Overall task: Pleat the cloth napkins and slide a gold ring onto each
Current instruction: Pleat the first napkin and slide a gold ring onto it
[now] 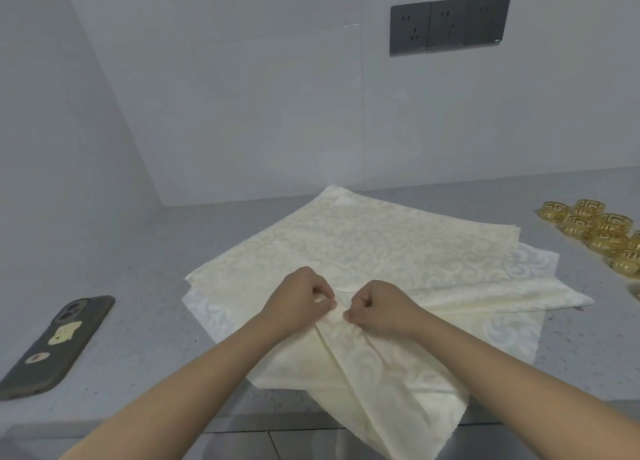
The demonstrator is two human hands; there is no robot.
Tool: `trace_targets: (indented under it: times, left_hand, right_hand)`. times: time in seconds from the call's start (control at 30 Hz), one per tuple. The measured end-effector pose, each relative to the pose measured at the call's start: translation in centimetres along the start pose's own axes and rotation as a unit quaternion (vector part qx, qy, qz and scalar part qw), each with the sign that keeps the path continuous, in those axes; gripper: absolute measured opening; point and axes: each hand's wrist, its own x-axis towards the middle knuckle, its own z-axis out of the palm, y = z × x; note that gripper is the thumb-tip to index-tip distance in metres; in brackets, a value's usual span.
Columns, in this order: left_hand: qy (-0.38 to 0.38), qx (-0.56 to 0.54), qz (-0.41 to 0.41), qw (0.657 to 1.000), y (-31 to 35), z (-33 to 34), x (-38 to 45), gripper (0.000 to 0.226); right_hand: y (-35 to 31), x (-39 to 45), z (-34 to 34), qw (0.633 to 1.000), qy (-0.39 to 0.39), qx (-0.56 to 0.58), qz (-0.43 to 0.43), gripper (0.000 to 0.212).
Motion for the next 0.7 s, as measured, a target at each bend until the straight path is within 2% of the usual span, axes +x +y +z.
trace_targets:
  times: [0.07, 0.17, 0.33, 0.53, 0.6, 0.63, 0.7]
  left_hand:
    - [0.028, -0.026, 0.056, 0.998, -0.9, 0.8, -0.4, 0.006]
    - [0.031, -0.05, 0.086, 0.995, -1.5, 1.8, -1.2, 0.016]
    - [-0.028, 0.062, 0.126, 0.99, -1.6, 2.9, -1.9, 0.039]
    - [-0.031, 0.133, 0.146, 0.98, -1.1, 2.5, -1.1, 0.037]
    - [-0.04, 0.158, 0.124, 0.979, -0.6, 2.5, -0.5, 0.038]
    - [-0.053, 0.172, 0.106, 0.978, -0.2, 2.5, -0.3, 0.044]
    - [-0.066, 0.203, 0.09, 0.973, 0.5, 2.4, 0.2, 0.074]
  right_hand:
    - [-0.2, 0.0, -1.1, 1.0, -0.006, 0.001, -0.005, 0.023]
    - [0.0, 0.2, -2.8, 0.999, -0.015, -0.039, -0.013, 0.012]
    - [1.0, 0.3, -3.7, 0.996, -0.029, -0.076, -0.048, 0.019]
    - [2.1, 0.2, -2.5, 0.978, -0.005, -0.158, -0.136, 0.022]
    - [3.1, -0.1, -2.2, 0.963, 0.033, -0.209, -0.164, 0.011]
    - [3.7, -0.3, -2.1, 0.957, 0.055, -0.234, -0.161, 0.018]
    - [4.9, -1.1, -2.1, 0.957, 0.078, -0.249, -0.126, 0.045]
